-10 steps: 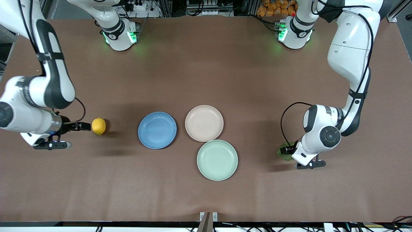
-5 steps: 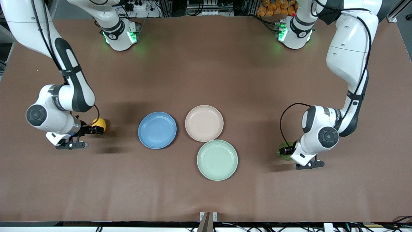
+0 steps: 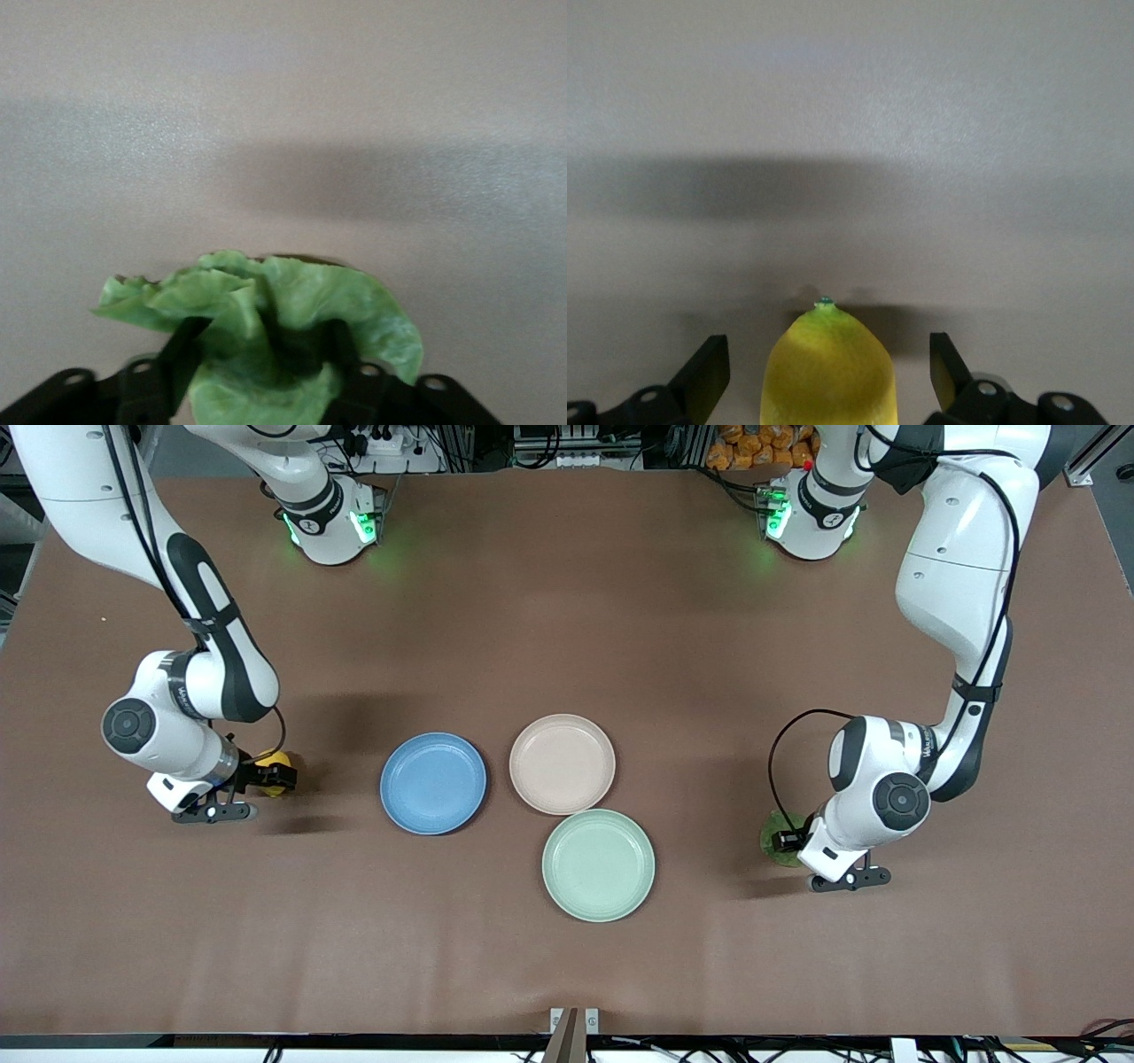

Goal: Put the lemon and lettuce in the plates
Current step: 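Close the right gripper on the lemon while the left gripper grasps lettuce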

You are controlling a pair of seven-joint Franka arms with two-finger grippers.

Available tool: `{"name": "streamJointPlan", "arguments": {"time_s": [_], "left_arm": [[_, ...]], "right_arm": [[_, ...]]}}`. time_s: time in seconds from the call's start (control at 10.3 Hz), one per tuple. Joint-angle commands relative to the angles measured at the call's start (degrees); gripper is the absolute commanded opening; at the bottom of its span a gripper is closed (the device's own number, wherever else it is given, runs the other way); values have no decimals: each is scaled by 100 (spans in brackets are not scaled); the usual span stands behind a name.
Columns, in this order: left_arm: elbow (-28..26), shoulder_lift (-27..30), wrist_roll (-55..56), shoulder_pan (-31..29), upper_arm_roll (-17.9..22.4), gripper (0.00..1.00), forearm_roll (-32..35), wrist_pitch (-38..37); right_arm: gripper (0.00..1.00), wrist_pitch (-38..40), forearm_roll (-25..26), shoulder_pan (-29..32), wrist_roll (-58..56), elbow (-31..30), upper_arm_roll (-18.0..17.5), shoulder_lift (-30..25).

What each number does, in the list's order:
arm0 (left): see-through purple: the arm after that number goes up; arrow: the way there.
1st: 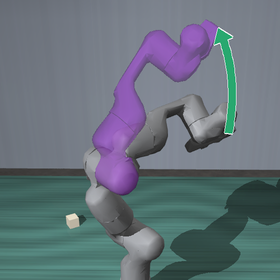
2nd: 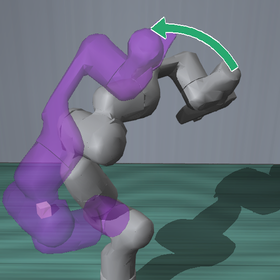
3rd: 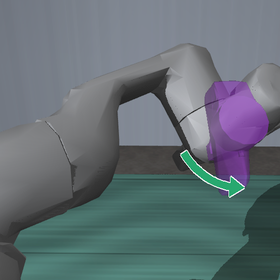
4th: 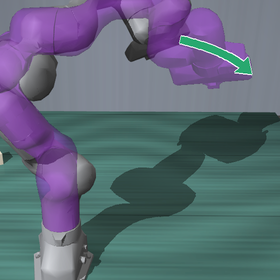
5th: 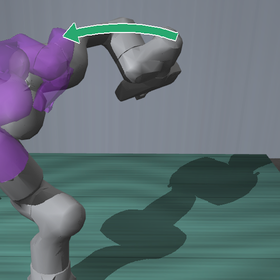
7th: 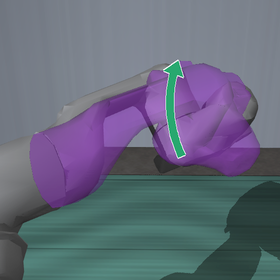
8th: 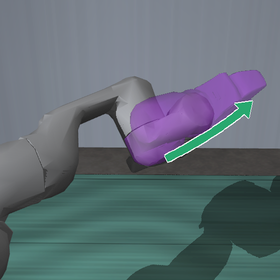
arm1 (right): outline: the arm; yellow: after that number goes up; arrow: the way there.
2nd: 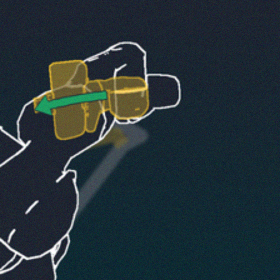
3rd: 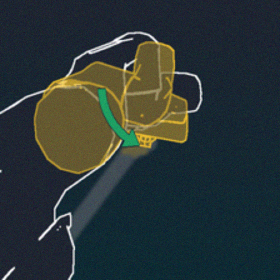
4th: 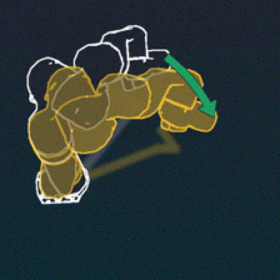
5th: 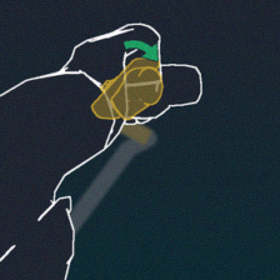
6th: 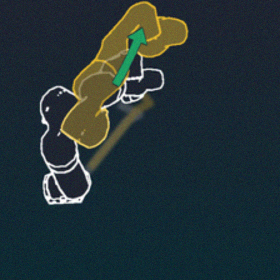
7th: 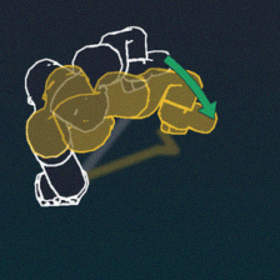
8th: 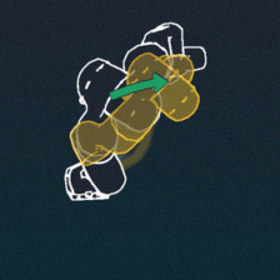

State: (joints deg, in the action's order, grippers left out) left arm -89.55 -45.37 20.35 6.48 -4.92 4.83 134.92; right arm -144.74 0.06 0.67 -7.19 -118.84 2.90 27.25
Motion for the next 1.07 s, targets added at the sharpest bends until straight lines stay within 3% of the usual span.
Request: {"name": "streamJointPlan", "arguments": {"time_s": [0.0,0.39,0.97], "left_arm": [[78,-51,399,160,35,0,158,131],[34,255,557,178,-26,0,176,96],[-28,950,1566,897,-88,0,150,-510]], "right_arm": [[100,-474,73,48,-71,-419,-35,-149],[100,-809,73,91,-133,-658,-35,-141],[97,-1012,73,118,-239,-738,-44,-70]]}}
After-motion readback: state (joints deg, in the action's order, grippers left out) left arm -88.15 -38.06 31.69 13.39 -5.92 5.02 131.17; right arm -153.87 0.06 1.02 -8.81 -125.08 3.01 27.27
